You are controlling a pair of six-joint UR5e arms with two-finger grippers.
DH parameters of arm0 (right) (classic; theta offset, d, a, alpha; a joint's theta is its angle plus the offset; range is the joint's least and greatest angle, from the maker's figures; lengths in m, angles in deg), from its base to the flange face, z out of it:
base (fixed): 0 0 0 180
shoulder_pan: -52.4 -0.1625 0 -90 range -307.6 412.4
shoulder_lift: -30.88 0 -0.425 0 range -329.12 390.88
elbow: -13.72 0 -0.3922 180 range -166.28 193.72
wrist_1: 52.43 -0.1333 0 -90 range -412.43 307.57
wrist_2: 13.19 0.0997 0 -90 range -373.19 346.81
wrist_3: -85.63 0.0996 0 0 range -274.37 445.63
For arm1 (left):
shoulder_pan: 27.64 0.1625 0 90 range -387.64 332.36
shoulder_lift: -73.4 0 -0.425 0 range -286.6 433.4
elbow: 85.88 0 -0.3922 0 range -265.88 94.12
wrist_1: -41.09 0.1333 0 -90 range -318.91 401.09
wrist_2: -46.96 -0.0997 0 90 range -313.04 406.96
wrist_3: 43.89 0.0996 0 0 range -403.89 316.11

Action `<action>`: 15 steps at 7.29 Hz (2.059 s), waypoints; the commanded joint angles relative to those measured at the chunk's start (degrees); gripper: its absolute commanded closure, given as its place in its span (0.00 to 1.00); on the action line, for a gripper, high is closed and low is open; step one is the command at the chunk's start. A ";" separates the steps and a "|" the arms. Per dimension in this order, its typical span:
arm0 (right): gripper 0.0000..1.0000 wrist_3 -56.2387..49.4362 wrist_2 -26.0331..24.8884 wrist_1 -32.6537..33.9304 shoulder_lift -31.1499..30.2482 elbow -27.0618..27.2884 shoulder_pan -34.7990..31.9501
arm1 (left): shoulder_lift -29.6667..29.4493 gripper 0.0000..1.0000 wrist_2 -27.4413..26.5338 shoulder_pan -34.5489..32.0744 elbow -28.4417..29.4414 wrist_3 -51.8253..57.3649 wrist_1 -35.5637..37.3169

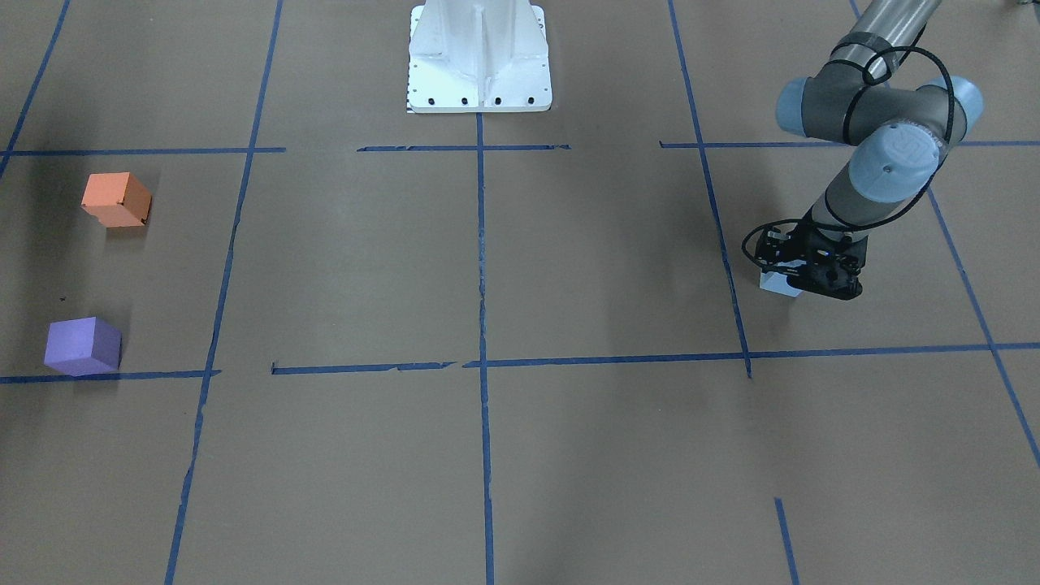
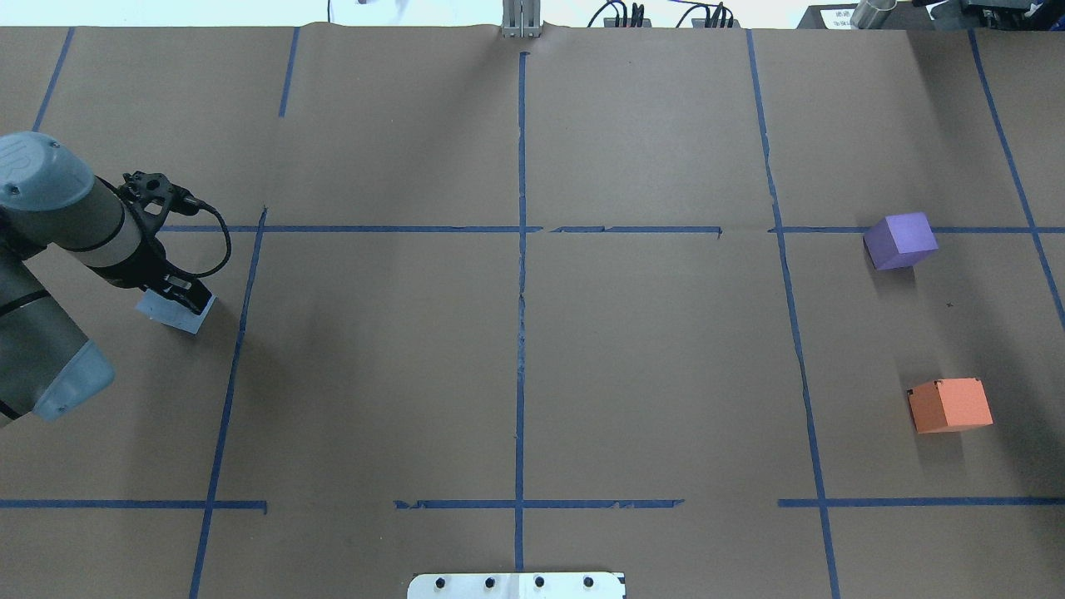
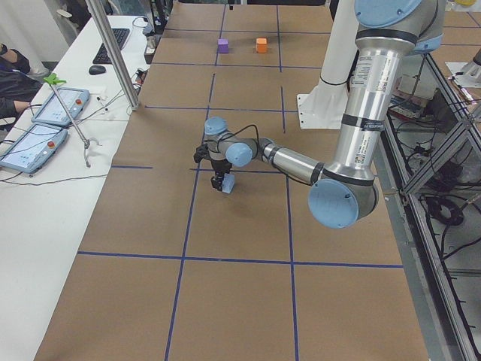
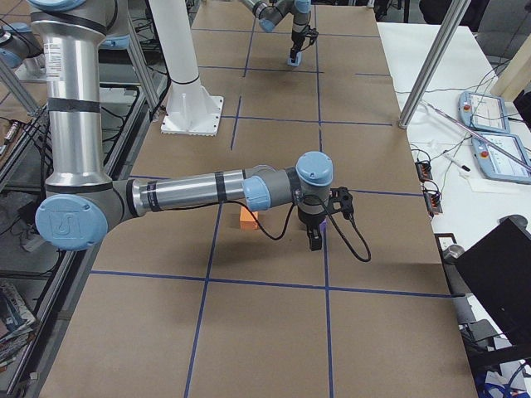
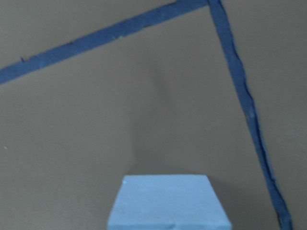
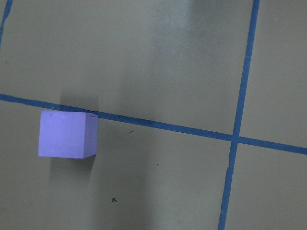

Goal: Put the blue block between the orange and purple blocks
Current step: 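Lower the left gripper onto the light blue cube and close it, then carry the light blue cube with the left gripper to the table center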

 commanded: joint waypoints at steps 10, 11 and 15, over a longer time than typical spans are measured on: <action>0.00 0.00 0.00 0.09 -0.44 -0.12 -0.09 | -43.70 0.52 -8.16 17.83 19.27 -42.97 10.17; 0.00 0.00 0.00 0.09 -0.44 -0.20 -0.09 | -43.73 0.21 -9.20 18.80 19.66 -42.72 9.91; 0.00 0.00 -0.08 0.09 -0.62 -0.21 -0.09 | -42.51 0.00 -7.13 15.07 15.47 -41.67 11.21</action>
